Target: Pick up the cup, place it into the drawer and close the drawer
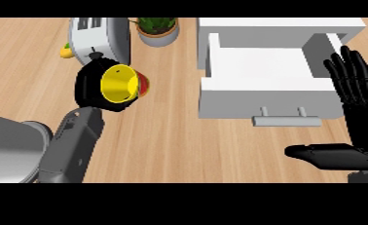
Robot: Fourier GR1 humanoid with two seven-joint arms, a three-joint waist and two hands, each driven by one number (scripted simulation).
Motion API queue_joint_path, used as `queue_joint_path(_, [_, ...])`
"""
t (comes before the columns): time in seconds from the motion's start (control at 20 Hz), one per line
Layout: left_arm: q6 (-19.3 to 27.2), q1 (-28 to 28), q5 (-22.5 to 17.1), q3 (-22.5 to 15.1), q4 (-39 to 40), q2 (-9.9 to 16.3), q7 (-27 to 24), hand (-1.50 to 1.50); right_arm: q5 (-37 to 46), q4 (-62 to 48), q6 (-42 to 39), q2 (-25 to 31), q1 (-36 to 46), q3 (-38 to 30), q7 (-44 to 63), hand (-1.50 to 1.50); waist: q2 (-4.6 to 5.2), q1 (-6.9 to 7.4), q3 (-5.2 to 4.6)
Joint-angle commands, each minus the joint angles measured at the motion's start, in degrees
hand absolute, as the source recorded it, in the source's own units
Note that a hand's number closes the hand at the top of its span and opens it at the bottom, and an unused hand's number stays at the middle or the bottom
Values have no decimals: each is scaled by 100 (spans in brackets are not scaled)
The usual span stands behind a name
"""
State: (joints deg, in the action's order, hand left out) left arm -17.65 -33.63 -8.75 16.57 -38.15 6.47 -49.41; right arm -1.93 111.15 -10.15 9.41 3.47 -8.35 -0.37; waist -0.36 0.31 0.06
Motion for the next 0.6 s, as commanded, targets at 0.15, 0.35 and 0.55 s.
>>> queue_joint_path(0.15, [787, -282, 98, -608, -1709, -614, 1161, 150, 85, -259, -53, -73, -191, -10, -373, -150, -3, 22, 2])
queue_joint_path(0.35, [990, -822, 54, -789, -2169, -534, 2177, 150, -34, -51, -43, -13, -65, -90, -118, -150, 15, -29, -3])
queue_joint_path(0.55, [1654, -1198, 65, -1291, -2248, -642, 2588, 150, -141, -217, -228, 104, -154, -238, -318, -150, 26, -73, -3])
